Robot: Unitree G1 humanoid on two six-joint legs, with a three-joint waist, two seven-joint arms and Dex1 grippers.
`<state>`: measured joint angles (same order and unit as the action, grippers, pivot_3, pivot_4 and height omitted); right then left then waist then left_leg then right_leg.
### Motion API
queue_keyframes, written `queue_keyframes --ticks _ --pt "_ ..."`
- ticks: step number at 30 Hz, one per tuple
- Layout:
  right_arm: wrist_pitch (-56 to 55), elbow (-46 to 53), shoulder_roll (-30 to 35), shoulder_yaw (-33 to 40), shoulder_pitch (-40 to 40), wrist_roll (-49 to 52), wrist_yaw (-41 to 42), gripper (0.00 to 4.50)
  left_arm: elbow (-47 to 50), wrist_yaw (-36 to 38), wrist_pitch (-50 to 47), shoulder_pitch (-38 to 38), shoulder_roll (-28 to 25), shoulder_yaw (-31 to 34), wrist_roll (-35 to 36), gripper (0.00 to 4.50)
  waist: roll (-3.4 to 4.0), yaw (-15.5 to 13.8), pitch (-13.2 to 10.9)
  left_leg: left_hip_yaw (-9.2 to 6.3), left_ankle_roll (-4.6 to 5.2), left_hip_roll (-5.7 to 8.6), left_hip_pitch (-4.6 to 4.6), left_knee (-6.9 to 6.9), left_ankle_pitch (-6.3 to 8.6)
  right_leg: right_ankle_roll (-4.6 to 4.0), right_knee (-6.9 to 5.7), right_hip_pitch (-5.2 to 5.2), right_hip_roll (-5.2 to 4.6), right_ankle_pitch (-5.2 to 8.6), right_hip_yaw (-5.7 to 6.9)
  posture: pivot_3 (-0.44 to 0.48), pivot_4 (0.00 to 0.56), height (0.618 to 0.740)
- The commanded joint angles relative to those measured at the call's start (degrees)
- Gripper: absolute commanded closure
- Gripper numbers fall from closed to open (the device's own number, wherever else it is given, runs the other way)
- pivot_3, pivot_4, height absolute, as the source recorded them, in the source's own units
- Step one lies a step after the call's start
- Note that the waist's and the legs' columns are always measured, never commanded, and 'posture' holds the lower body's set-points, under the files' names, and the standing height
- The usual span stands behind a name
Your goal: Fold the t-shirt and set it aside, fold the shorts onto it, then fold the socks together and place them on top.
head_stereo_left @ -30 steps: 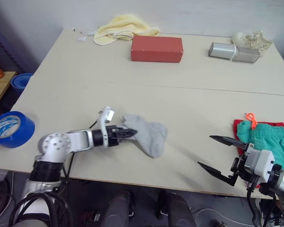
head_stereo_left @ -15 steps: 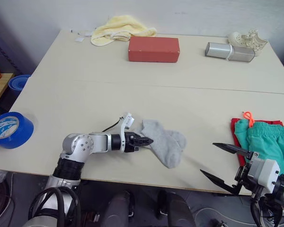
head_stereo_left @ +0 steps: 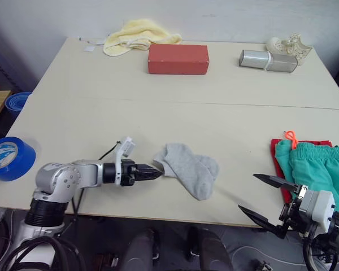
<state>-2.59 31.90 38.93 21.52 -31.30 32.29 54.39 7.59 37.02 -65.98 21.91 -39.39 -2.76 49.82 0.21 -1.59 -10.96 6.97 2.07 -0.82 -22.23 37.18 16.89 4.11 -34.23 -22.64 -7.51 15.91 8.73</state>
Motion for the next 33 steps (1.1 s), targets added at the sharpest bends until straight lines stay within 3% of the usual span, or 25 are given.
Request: queue_keyframes --ticks 1,5,6,13,17,29,33 --pt "10.97 4.04 -1.23 0.66 -3.62 3.78 -8.0 0.0 -3.59 12.36 16.25 -1.82 -7.39 -2.85 -11.17 1.06 -0.02 0.03 0.02 -0.01 -0.07 -0.03 0.0 -0.05 -0.01 -0.1 0.01 -0.04 0.0 0.03 0.0 0.0 0.15 0.74" --pt "21.69 7.7 -1.0 -0.59 -3.91 9.9 -13.73 0.0 -8.88 23.62 20.64 2.77 -9.38 -1.61 -10.67 0.1 0.03 0.07 0.01 -0.01 -0.09 -0.1 -0.11 -0.16 0.02 -0.32 0.0 -0.27 -0.03 0.13 0.0 0.0 0.15 0.74" --pt "24.11 8.36 -0.83 -1.6 -3.74 11.07 -14.58 0.0 -11.21 24.86 23.4 5.07 -8.3 -1.39 -11.85 0.04 0.02 0.06 0.0 -0.04 0.01 -0.11 -0.17 -0.17 0.07 -0.35 -0.01 -0.34 -0.03 0.14 0.01 0.0 0.15 0.74" --pt "36.0 10.94 -3.49 -10.29 3.33 16.76 -23.06 0.0 -25.09 31.03 35.45 19.57 0.67 -7.75 -22.76 0.04 0.01 -0.55 0.01 -0.12 0.03 -0.07 -0.42 -0.04 0.02 -0.26 0.03 -0.39 -0.05 0.1 0.18 0.0 0.15 0.74" --pt "42.19 10.75 -4.93 -14.41 9.2 17.47 -29.43 0.0 -36.59 28.95 41.07 26.98 7.66 -10.65 -30.23 0.04 -0.06 -0.47 0.01 -0.05 0.48 0.01 -1.05 0.27 -0.2 -0.08 -0.28 -0.86 0.02 0.01 0.26 0.0 0.15 0.74" --pt "49.83 9.02 -6.57 -20.23 16.61 17.12 -33.77 0.0 -50.29 23.86 47.7 33.68 16.87 -9.96 -39.9 0.04 -0.61 0.12 -0.25 -0.03 1.06 0.01 -1.08 0.86 -0.08 0.09 -0.71 -0.89 -0.08 -0.13 0.15 0.0 0.15 0.74" --pt "50.45 6.65 -7.52 -21.75 20.06 15.02 -34.37 0.0 -52.05 25.12 46.7 34.6 19.15 -11.05 -41.58 0.04 -0.63 0.12 -0.24 -0.06 1.07 0.01 -1.07 0.9 -0.1 0.05 -0.76 -0.88 -0.11 -0.15 0.16 0.0 0.15 0.74"
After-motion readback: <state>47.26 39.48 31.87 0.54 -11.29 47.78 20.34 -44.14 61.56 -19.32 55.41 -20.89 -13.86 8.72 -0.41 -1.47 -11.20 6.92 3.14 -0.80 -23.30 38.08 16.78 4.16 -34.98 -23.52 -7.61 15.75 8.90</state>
